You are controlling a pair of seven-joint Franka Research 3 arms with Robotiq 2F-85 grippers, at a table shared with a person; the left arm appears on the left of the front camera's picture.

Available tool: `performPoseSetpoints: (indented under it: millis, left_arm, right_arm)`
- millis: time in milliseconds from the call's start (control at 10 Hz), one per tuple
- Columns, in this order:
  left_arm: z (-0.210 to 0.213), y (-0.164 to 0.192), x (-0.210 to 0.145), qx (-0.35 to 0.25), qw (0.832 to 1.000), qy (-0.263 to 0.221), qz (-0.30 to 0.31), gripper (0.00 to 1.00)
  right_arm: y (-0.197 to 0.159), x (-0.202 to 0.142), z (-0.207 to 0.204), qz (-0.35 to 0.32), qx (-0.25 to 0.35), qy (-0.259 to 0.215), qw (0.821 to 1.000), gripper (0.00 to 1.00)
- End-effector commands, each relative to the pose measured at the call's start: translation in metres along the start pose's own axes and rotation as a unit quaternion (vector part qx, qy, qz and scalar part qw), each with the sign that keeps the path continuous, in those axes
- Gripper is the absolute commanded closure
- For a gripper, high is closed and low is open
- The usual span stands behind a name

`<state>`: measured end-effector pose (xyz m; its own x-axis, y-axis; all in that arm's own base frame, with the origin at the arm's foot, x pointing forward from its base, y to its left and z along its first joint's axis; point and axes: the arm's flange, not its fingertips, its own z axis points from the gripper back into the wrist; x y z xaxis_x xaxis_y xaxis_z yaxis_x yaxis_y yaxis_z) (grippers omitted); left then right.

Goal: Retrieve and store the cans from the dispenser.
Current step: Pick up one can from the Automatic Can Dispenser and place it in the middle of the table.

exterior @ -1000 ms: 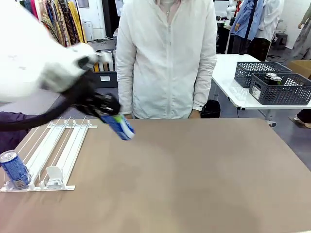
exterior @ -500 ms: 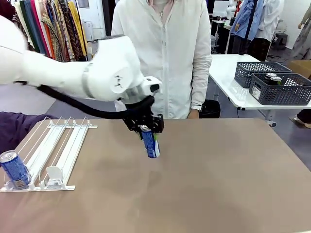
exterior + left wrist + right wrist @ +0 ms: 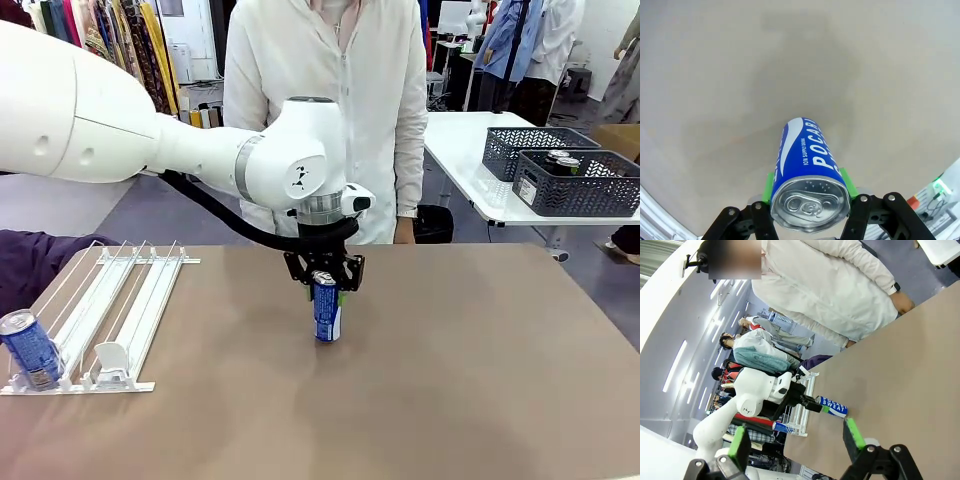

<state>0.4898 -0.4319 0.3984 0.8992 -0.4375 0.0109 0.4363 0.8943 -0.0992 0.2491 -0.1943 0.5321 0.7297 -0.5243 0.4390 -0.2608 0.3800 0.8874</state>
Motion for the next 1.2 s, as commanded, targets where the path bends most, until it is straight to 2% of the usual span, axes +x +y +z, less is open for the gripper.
performPoseSetpoints:
  millis: [0,100,200,300,500,600,800,900,1000,1100]
  left_arm:
    - [0.006,0.002,0.002,0.016,1.0,-0.007,0.006,1.0]
    - [0.005,0.002,0.002,0.009,1.0,-0.006,0.008,0.67]
    - [0.004,0.001,0.001,0.01,1.0,-0.008,0.008,0.09]
    - [0.005,0.001,0.0,0.01,1.0,-0.009,0.006,0.0]
    - [0.016,0.0,-0.008,0.016,0.999,-0.038,0.007,0.0]
    - [0.033,0.001,-0.023,0.014,0.997,-0.073,0.006,0.0]
    - [0.084,0.013,-0.07,-0.012,0.99,-0.141,0.013,0.0]
    - [0.112,0.028,-0.098,-0.032,0.99,-0.139,0.008,0.0]
    - [0.137,0.051,-0.123,-0.08,0.986,-0.143,-0.006,0.0]
    - [0.161,0.092,-0.154,-0.149,0.976,-0.157,-0.012,0.0]
  right_arm:
    - [0.002,0.003,-0.002,0.008,0.012,-0.011,1.0,0.0]
    - [0.002,0.003,-0.002,0.008,0.012,-0.011,1.0,0.0]
    - [0.002,0.003,-0.002,0.008,0.012,-0.011,1.0,0.0]
    - [0.002,0.003,-0.002,0.008,0.012,-0.011,1.0,0.0]
    - [0.002,0.003,-0.002,0.008,0.012,-0.011,1.0,0.0]
    - [0.002,0.003,-0.002,0.008,0.012,-0.011,1.0,0.0]
    - [0.002,0.003,-0.002,0.008,0.012,-0.011,1.0,0.0]
    - [0.002,0.003,-0.002,0.008,0.012,-0.011,1.0,0.0]
    - [0.002,0.003,-0.002,0.008,0.012,-0.011,1.0,0.0]
    - [0.002,0.003,-0.002,0.008,0.012,-0.011,1.0,0.0]
